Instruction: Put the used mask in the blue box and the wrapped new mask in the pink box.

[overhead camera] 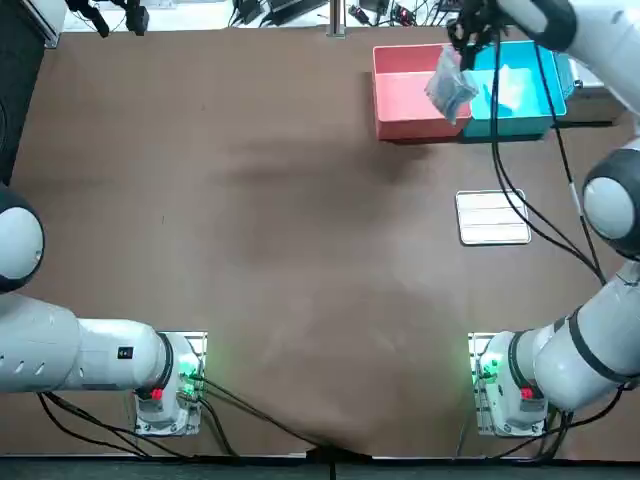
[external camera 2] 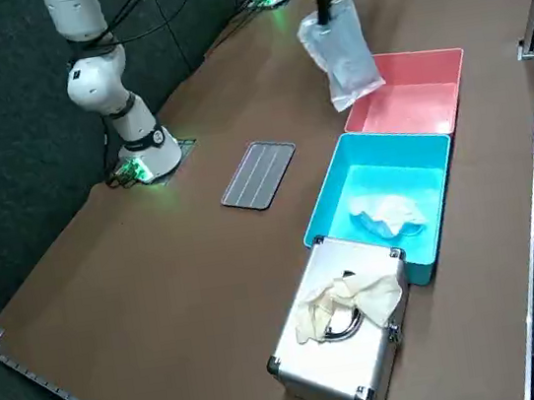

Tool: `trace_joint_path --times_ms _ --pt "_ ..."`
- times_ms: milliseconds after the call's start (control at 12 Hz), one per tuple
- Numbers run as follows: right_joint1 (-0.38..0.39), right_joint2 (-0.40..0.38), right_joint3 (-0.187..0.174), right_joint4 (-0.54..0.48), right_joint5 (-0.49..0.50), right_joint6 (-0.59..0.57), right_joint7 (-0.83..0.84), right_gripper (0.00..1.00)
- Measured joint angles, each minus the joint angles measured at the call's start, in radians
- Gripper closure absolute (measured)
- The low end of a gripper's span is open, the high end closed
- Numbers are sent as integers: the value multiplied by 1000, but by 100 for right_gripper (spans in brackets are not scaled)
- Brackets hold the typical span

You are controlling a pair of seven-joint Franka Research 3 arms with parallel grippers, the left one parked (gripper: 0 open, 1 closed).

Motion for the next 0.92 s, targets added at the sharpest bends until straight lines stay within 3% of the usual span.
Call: trace_joint_path --times_ms 500,917 --pt "66 218 0 164 38 123 161 99" --pt "68 296 -11 224 38 132 242 99"
